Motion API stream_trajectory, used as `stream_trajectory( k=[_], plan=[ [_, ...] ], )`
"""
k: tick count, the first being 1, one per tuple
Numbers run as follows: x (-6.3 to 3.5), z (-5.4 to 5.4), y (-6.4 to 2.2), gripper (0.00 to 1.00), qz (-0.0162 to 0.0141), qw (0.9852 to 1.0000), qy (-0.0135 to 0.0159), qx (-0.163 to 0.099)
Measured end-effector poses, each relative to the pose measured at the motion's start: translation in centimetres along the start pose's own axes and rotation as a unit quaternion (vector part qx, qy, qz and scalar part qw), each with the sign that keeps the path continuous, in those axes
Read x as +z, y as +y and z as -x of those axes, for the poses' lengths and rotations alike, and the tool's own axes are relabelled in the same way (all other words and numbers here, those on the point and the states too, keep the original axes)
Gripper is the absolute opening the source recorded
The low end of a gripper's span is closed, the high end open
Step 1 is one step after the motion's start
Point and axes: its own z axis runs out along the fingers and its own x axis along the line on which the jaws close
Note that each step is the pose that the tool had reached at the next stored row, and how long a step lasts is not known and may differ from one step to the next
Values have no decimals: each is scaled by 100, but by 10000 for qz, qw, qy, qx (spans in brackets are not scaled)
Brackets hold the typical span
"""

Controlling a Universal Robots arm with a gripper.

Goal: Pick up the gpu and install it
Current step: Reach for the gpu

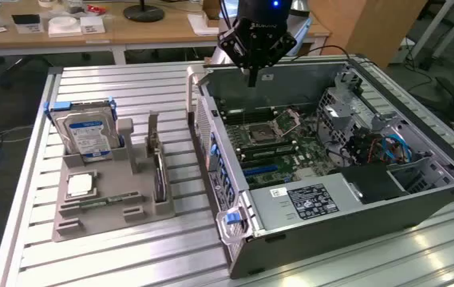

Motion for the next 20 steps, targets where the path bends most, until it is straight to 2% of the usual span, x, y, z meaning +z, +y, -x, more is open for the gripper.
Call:
stream_trajectory(
  k=[20],
  plan=[
    [-2,-69,-5,11,0,10000,0,0]
  ],
)
